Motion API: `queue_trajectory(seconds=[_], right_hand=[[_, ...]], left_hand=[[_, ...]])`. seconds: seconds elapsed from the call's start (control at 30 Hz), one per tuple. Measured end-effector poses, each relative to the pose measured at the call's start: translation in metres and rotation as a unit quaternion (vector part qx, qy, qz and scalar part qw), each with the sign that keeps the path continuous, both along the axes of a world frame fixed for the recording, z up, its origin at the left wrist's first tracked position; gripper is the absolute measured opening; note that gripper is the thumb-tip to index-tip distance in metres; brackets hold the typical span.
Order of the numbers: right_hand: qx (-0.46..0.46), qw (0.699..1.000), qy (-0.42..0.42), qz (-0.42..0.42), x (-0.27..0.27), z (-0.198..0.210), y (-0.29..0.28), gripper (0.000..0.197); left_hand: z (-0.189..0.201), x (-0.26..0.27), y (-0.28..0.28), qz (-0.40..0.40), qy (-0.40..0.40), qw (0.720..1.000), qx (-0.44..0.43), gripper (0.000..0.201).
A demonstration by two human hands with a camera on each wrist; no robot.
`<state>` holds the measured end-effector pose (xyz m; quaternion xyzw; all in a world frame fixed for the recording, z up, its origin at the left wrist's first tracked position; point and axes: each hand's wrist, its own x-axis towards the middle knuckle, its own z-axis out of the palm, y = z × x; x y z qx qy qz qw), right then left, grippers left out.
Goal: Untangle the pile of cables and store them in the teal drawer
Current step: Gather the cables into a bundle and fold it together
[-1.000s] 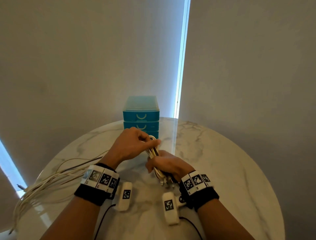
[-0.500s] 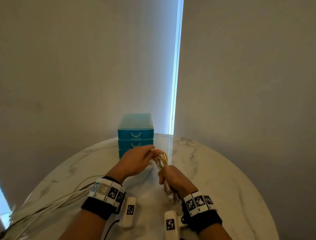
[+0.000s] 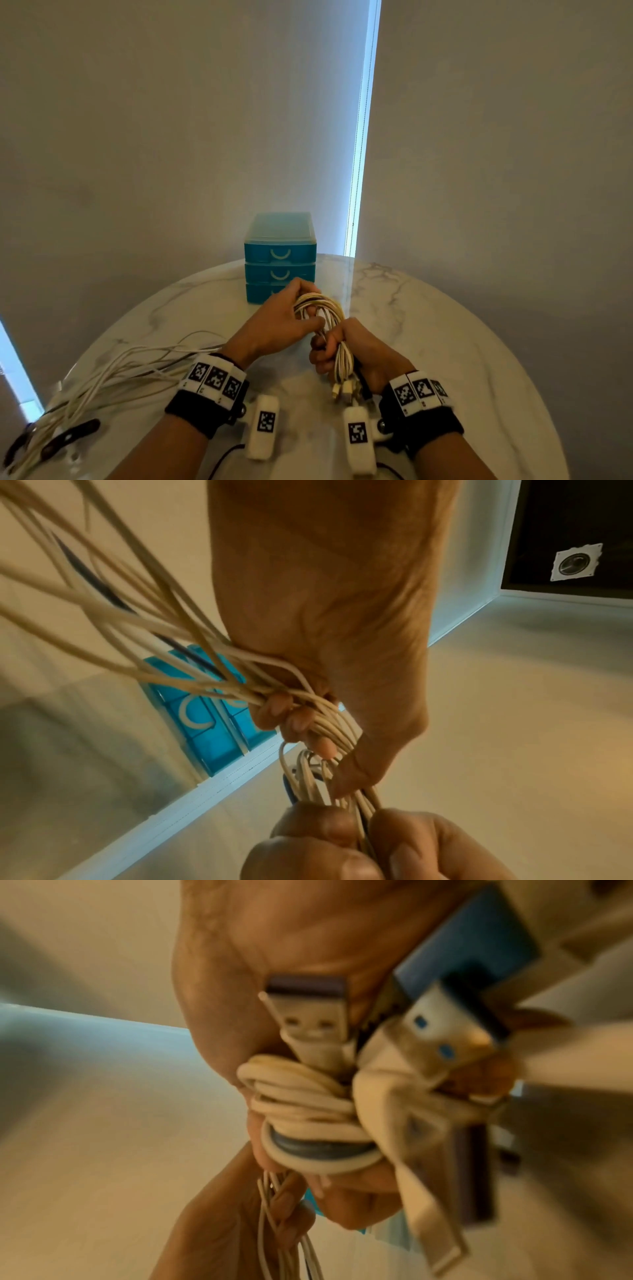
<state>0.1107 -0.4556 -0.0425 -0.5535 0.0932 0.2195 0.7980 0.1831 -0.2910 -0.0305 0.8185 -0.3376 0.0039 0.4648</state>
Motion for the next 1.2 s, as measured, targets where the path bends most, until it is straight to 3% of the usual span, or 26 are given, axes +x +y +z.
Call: queue_trajectory(seconds=[0.1,0.17,0.23,0.3,0.37,0.47,0.57,0.63,0.77,0.9,1.03,1.2], right_hand=[[-0.041,0.999,0.002,0.004,-0.002,-0.001,0.003,0.021],[-0.071,0.997,-0.007,0.009,-0.004,-0.002,0.008,0.022],[-0.104,0.995,-0.011,-0.003,-0.005,-0.001,0.013,0.021],[-0.142,0.989,-0.019,-0.034,-0.005,0.001,0.014,0.020],[-0.168,0.983,-0.038,-0.065,-0.005,0.001,0.013,0.023],[-0.161,0.980,-0.070,-0.093,-0.003,-0.003,0.010,0.044],[-0.160,0.982,-0.071,-0.073,-0.004,-0.003,0.011,0.027],[-0.168,0.982,-0.065,-0.054,-0.005,-0.002,0.013,0.010],[-0.169,0.980,-0.100,-0.026,-0.003,0.001,0.018,0.022],[-0.171,0.972,-0.162,0.021,-0.007,0.008,0.016,0.035],[-0.193,0.957,-0.206,0.064,-0.014,0.014,0.007,0.042],[-0.115,0.968,-0.222,0.000,-0.014,0.007,0.012,0.024]], left_hand=[[0.001,0.006,0.004,0.053,0.011,0.998,-0.016,0.066],[0.001,0.011,0.006,0.064,0.007,0.998,0.017,0.051],[0.002,0.011,0.006,0.025,0.015,0.998,0.061,0.034],[0.007,0.009,0.001,-0.012,0.022,0.996,0.081,0.032],[0.016,0.006,-0.007,0.001,-0.030,0.994,0.102,0.031],[0.032,0.003,-0.022,0.015,-0.138,0.980,0.142,0.036],[0.046,0.001,-0.034,0.000,-0.188,0.966,0.180,0.030],[0.050,0.002,-0.037,-0.001,-0.199,0.960,0.199,0.021],[0.052,0.005,-0.033,0.015,-0.194,0.969,0.152,0.012],[0.060,0.007,-0.035,0.045,-0.236,0.958,0.160,0.010],[0.064,0.010,-0.039,0.040,-0.249,0.954,0.162,0.021],[0.064,0.018,-0.043,0.026,-0.236,0.958,0.162,0.034]])
